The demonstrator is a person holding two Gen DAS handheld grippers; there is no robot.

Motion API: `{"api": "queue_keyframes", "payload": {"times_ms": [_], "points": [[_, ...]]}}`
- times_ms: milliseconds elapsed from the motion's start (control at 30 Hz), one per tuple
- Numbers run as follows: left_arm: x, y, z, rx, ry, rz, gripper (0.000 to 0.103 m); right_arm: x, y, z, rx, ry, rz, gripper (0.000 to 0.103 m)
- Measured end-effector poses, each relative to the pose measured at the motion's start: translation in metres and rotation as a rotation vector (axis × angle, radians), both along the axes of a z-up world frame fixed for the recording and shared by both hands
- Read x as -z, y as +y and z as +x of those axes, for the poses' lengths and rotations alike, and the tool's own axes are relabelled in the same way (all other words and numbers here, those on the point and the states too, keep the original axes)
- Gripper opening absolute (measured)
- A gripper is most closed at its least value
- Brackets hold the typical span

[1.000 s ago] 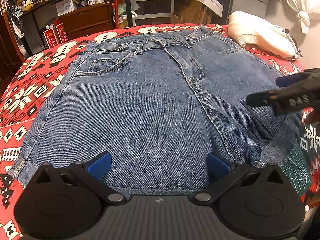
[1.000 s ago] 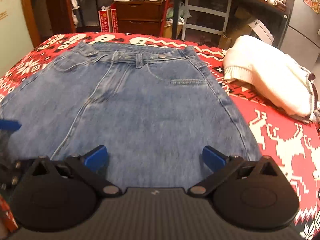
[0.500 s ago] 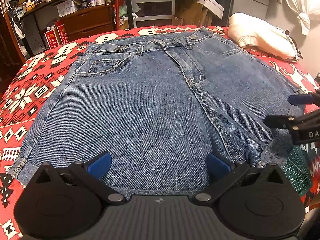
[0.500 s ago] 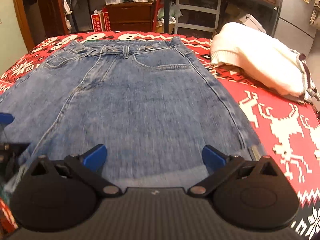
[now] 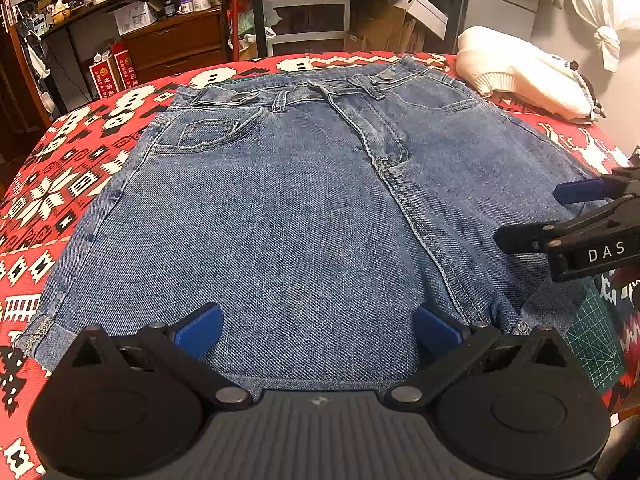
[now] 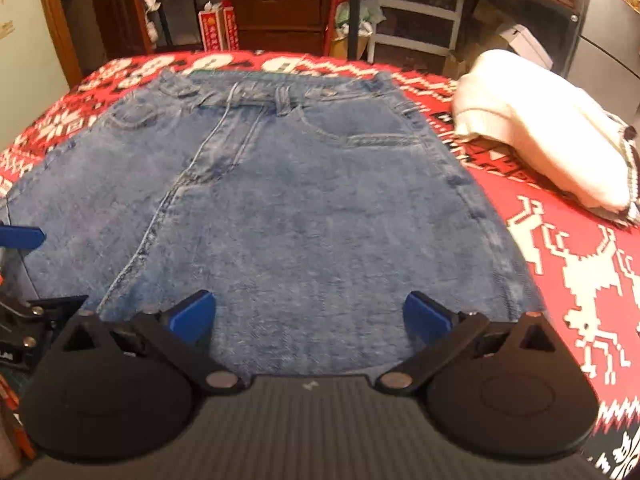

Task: Fold clothes

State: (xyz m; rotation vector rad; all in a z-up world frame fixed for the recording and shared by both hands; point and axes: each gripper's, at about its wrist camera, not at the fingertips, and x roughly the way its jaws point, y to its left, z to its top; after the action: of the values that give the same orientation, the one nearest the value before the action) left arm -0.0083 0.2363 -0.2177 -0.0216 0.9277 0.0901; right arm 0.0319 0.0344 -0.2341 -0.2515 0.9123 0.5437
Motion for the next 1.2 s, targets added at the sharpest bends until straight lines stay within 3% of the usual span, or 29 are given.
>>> {"api": "queue_keyframes", "payload": {"times_ms": [167, 667, 833, 1200], "points": [[0.0, 0.0, 0.0, 0.0, -0.001, 0.0, 0.103, 0.006, -0.005, -0.011, 0.016, -0.056, 0.028, 0.103], [0.0, 0.0, 0.0, -0.001, -0.002, 0.0, 0.103, 0.008, -0.018, -0.024, 0.002, -0.083, 0.05, 0.103], [0.0, 0.0, -0.001, -0.002, -0.005, 0.001, 0.103, 0.012, -0.023, -0.03, -0.009, -0.13, 0.084, 0.103], [0.001, -0.001, -0.002, -0.002, -0.011, 0.002, 0.103, 0.013, -0.024, -0.027, -0.023, -0.13, 0.087, 0.103]]}}
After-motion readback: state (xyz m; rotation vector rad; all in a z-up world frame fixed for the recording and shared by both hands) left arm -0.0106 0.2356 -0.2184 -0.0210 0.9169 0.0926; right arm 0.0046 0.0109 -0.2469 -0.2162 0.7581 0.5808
